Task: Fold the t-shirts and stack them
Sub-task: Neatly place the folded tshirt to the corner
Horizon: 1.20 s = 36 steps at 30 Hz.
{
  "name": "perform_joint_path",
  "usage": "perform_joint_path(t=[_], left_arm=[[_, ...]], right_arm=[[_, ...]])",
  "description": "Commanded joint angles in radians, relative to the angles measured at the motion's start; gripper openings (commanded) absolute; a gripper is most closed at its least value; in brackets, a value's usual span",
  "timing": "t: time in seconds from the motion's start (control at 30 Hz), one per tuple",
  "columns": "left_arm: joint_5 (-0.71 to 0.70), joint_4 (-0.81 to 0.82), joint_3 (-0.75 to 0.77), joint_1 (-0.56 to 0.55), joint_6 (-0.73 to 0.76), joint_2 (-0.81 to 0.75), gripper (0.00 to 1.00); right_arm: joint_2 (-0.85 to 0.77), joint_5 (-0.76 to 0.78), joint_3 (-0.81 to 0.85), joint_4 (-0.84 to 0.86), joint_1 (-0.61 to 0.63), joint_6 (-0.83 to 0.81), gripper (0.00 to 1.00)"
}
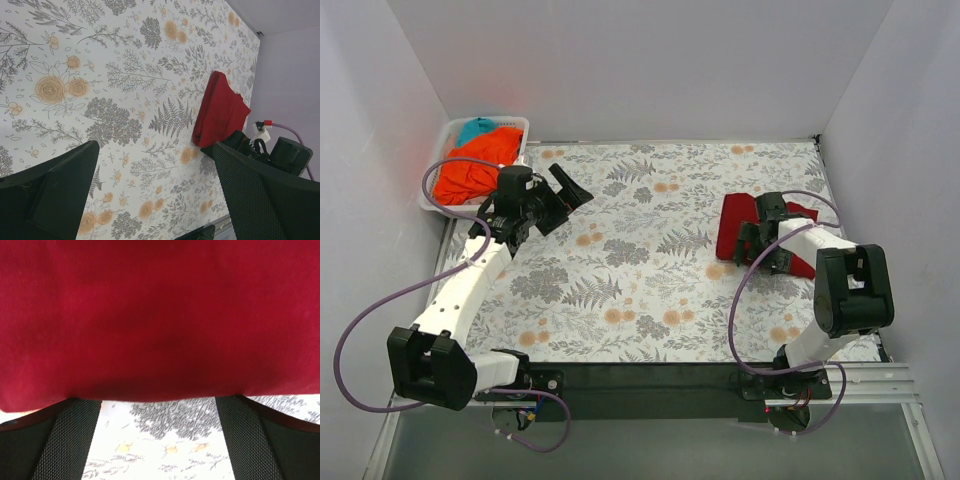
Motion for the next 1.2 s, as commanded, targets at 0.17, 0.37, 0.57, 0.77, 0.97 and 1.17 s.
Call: perform_joint_path(t=[0.17,0.37,0.57,0.77,0.97,1.17], left_arm=[[0.046,0.008,0.004,0.019,0.037,-0.013,0.98],[0.058,0.011,0.01,0.03,0.041,-0.009,0.98],[0.071,0.012,-0.002,0.042,0.049,-0.018,0.98],[0.081,0.017,-0.011,0.053,0.058,-0.016,0.98],[0.1,0.019,-0.011,0.062,0.063,-0.012,0.98],[0.124,0.031,-0.006,0.067,0.063,-0.002,0.98]], right_arm=[[0.123,-0.016,0.11,0.088,-0.117,-0.208,0.98],[0.216,-0.05,0.214,0.112,-0.188,-0.311,0.98],[0.342,-0.102,0.308,0.137,-0.224,-0.392,0.98],[0.469,-0.154,0.473,0.108,-0.251,-0.45,0.98],[0.555,-0.174,0.569,0.095,-0.269,-0.458,0.98],[0.617,-0.15,0.651,0.095,-0.287,-0.475,0.95]])
